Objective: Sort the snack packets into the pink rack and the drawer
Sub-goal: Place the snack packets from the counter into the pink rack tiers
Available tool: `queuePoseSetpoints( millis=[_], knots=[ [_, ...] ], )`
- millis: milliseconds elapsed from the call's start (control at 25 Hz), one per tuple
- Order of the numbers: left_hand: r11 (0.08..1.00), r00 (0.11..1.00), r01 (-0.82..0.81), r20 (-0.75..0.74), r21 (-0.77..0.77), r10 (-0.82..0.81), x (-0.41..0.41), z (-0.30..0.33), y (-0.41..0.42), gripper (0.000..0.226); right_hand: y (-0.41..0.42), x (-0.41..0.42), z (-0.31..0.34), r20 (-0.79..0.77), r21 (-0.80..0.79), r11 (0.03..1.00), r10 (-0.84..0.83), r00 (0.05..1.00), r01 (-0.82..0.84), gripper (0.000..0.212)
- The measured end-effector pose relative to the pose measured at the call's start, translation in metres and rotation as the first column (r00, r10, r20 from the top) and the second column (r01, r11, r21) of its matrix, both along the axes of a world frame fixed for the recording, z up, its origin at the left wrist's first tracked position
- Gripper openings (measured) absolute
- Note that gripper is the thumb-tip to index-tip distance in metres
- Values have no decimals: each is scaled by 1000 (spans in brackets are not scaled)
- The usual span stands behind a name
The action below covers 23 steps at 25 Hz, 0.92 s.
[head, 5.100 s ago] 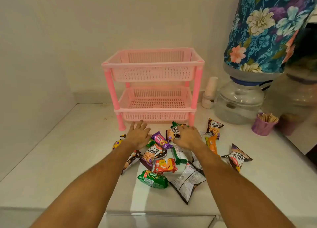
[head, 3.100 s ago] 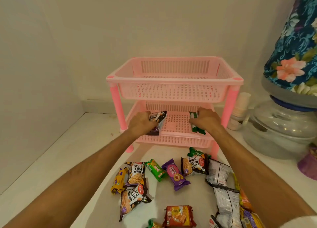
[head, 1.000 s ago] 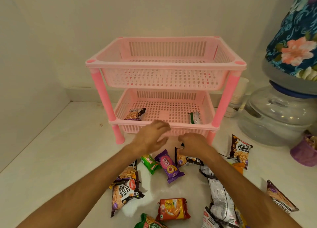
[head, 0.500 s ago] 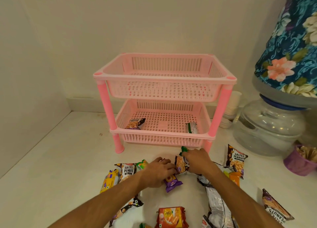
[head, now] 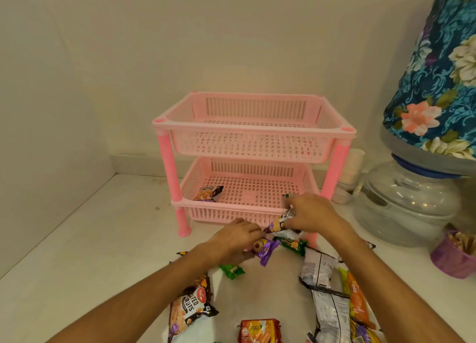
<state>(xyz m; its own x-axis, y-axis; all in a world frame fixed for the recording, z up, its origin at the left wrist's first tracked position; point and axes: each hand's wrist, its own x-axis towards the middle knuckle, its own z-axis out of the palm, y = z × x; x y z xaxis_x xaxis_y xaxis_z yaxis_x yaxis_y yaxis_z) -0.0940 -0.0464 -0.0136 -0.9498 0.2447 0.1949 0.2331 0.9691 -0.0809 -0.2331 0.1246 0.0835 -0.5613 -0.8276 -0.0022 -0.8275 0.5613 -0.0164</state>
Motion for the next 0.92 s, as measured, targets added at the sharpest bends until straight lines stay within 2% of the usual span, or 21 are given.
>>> queuePoseSetpoints(
  millis=[120,400,560,640,760,840,920],
  knots=[
    [992,990,43,-137,121,-27,6,40,-13,48,-1,5,46,43,-56,998,0,999,3,33],
    [979,908,150,-412,139,-81,28,138,-40,51,10,19,130,219,-340,939,28,975,49,24],
    [972,844,150,-535,181,-31,35,187,-60,47,12,23,167,225,-515,855,66,972,61,19],
    [969,792,115,-609,219,44,32,205,-70,47,9,22,181,229,-606,792,80,970,77,16],
    [934,680,1,-685,358,262,19,223,-85,47,-1,14,192,204,-723,681,50,978,116,18],
    [872,608,-62,-675,485,419,6,232,-97,43,-14,4,195,158,-776,617,-14,987,133,21],
    [792,566,-156,-604,590,561,-6,240,-112,37,-28,-8,195,128,-799,581,-87,988,155,27]
  ],
)
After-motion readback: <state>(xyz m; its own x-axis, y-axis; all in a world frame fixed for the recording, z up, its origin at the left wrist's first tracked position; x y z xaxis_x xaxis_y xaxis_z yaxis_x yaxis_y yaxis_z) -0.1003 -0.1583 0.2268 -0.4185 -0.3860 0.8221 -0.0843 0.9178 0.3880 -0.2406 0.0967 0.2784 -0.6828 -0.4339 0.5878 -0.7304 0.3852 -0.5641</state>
